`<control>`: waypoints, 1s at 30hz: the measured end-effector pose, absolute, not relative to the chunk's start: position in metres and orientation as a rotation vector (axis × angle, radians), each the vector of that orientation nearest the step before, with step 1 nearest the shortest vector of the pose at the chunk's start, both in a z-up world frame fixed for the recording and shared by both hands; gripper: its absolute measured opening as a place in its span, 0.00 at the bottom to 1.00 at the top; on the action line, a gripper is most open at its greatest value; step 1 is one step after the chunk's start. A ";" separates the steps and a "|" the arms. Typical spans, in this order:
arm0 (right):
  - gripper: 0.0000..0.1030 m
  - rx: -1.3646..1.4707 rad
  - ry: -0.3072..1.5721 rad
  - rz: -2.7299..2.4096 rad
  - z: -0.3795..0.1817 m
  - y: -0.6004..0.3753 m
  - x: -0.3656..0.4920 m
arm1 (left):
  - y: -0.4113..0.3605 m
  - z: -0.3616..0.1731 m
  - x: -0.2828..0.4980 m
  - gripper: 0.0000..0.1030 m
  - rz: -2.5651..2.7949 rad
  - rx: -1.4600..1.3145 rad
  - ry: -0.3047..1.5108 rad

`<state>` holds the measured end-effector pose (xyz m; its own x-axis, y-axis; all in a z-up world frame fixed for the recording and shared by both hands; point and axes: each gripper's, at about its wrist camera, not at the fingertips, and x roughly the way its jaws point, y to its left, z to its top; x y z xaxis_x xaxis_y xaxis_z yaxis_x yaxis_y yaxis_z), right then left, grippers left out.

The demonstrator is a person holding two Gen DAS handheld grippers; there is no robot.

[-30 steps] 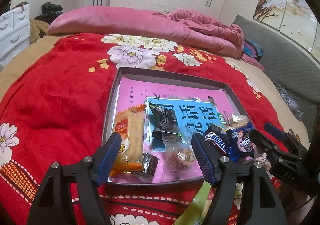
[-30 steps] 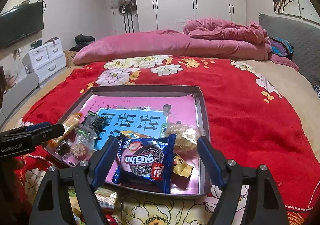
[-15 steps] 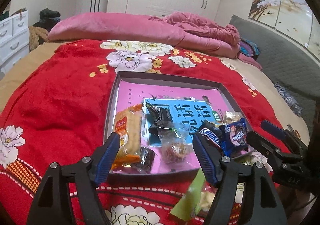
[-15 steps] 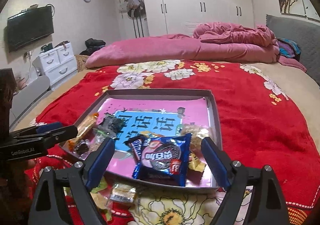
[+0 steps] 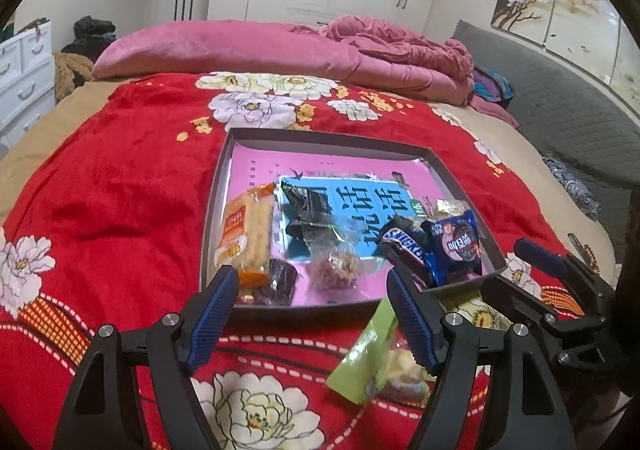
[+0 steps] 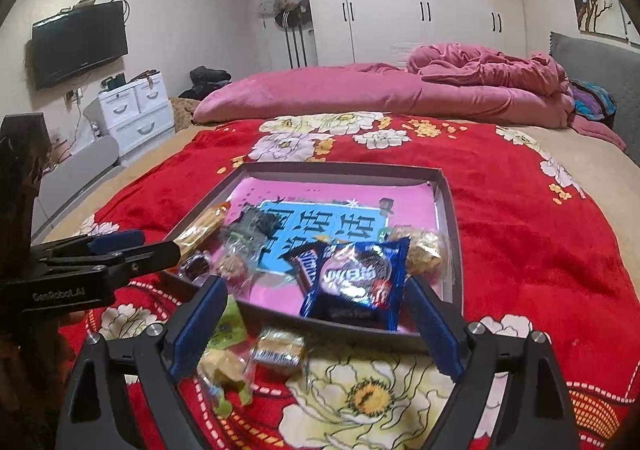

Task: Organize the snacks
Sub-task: 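Withdraw both open tools back toward the snacks left on the bedspread, then grasp the green snack bag with the left tool while the right tool grasps the clear wafer pack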

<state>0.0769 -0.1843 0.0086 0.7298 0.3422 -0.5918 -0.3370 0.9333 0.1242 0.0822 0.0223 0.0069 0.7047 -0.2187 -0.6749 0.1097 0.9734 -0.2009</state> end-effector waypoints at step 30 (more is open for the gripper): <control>0.88 0.086 0.735 0.369 0.000 -0.201 0.059 | 0.003 -0.030 0.052 0.75 -0.305 -0.209 0.990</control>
<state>0.0595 -0.2012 0.0000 0.6808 0.3586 -0.6386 -0.2987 0.9321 0.2049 0.0524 0.0025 -0.0299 0.5119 -0.3453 -0.7866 0.1569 0.9379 -0.3095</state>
